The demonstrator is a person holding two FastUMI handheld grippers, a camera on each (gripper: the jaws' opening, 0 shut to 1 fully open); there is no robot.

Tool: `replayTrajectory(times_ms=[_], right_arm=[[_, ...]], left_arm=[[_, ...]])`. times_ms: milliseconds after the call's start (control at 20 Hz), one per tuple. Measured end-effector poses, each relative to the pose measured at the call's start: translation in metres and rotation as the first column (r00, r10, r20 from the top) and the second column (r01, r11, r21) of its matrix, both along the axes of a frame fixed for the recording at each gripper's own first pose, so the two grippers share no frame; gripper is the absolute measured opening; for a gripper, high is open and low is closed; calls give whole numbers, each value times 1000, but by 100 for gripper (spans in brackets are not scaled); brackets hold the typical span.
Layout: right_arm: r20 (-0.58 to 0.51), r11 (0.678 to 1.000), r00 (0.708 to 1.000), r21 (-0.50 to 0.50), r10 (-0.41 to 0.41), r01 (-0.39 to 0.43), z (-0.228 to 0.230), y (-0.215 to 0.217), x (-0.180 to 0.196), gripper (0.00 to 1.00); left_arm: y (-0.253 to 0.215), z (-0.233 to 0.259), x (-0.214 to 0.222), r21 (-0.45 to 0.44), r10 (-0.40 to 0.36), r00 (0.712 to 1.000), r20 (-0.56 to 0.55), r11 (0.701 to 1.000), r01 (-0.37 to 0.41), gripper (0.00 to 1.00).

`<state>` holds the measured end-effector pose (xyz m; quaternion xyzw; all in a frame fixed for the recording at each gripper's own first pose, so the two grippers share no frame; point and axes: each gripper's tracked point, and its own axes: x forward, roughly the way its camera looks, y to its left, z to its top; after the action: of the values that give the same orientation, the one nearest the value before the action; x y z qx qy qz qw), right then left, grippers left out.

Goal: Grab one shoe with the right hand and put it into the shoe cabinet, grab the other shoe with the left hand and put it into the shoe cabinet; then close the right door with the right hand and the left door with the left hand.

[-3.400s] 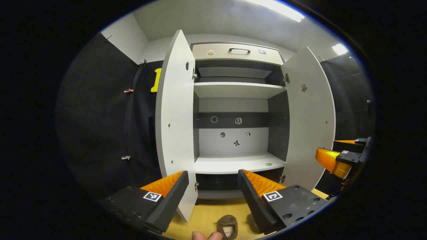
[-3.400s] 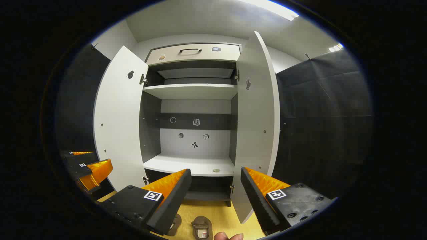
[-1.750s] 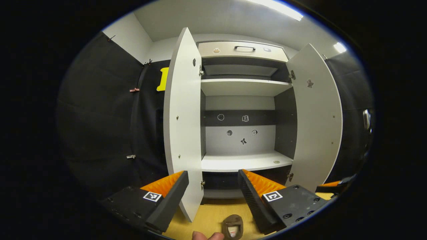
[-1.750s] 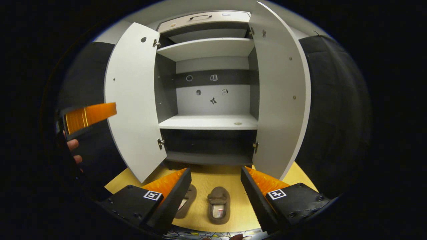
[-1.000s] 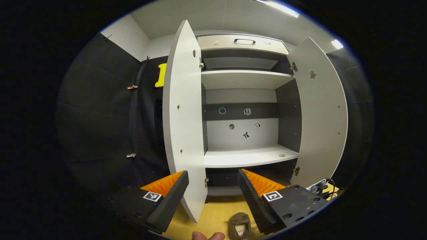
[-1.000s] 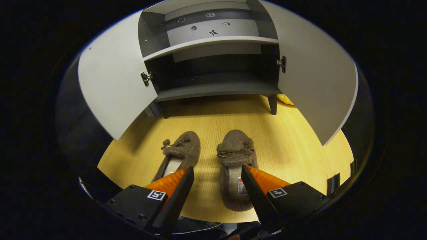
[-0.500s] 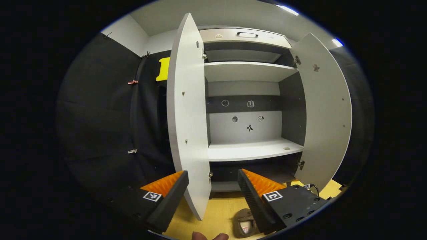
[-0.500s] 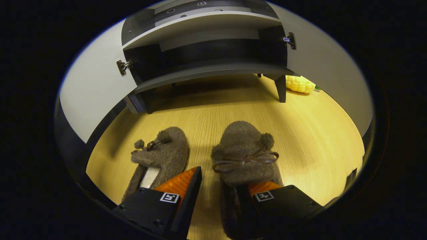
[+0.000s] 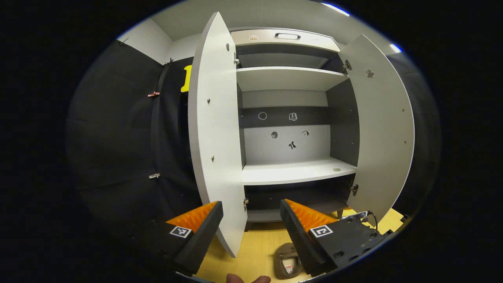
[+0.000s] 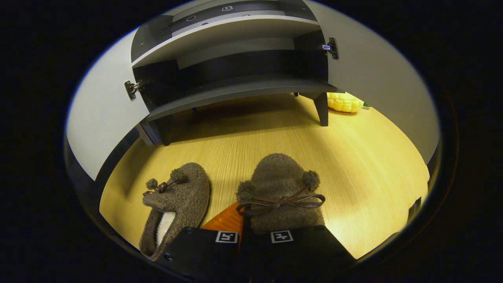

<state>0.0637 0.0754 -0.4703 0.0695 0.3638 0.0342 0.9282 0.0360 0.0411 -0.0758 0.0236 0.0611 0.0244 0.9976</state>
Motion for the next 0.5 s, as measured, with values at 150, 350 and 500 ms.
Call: replayTrajectory(times_ms=[150,350,500], right_arm=[[35,1000,999,13,18,-19,38,-6,-3,11],[93,999,995,33,27,-30,110,-11,1,16],[126,999,992,46,8,-14,167,-15,8,16]], left_arm=[[1,-3,-3,-3,1,1000,-9,1000,-2,94],[-2,-3,-7,-9,-8,1000,-12,1000,8,94],[-5,1,-8,-14,-17,1000,0,1000,17,94]])
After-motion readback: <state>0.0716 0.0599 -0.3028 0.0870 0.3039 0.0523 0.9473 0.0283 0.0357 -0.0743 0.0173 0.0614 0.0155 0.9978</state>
